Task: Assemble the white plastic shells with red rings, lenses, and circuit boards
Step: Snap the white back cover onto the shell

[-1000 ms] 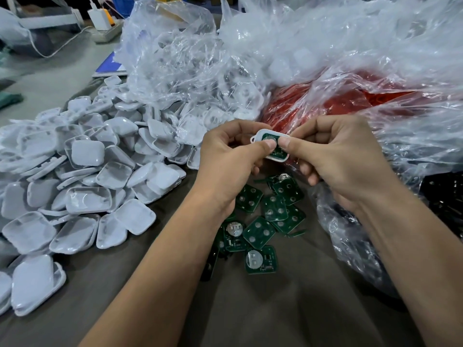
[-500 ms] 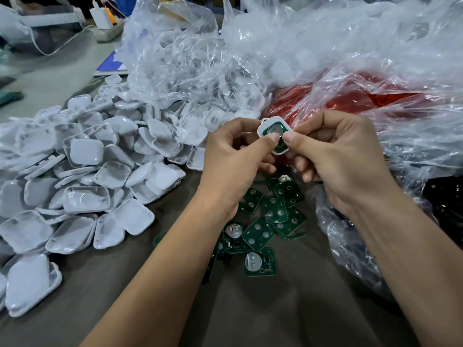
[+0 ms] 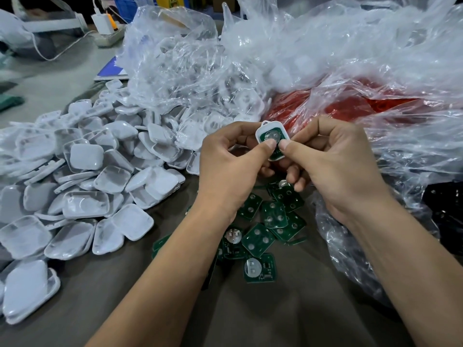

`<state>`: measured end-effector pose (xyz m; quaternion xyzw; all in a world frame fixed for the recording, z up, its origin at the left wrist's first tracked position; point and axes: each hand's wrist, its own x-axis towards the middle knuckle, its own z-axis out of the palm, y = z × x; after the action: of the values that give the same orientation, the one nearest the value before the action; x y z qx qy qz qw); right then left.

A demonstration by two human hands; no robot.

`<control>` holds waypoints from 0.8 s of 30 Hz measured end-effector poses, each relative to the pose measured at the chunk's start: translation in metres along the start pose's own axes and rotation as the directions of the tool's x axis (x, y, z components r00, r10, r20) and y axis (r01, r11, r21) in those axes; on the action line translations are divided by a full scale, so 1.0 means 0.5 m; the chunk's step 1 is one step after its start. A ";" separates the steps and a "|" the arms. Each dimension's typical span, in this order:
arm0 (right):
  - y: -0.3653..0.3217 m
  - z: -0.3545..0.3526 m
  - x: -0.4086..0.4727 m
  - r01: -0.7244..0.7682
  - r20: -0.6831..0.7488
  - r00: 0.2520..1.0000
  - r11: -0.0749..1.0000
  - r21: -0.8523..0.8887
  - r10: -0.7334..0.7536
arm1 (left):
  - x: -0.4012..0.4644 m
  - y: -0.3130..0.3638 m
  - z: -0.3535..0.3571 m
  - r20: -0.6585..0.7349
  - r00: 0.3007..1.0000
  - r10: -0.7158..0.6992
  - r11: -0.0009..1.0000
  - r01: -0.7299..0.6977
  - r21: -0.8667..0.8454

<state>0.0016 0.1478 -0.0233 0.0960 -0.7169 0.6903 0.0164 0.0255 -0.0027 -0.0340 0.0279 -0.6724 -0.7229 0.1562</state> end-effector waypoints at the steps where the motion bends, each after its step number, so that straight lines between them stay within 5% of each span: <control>1: 0.001 0.000 0.000 -0.004 0.003 1.000 1.000 -0.003 0.004 | -0.001 0.000 0.000 -0.003 1.000 0.002 1.000 -0.002 0.013; 24: 0.003 0.006 0.001 -0.087 -0.014 0.996 0.996 0.012 0.087 | -0.009 0.006 0.000 0.027 0.990 -0.141 0.982 0.144 -0.125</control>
<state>0.0012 0.1450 -0.0250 0.0597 -0.7164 0.6951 -0.0092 0.0302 -0.0016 -0.0317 0.0593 -0.6229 -0.7737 0.0994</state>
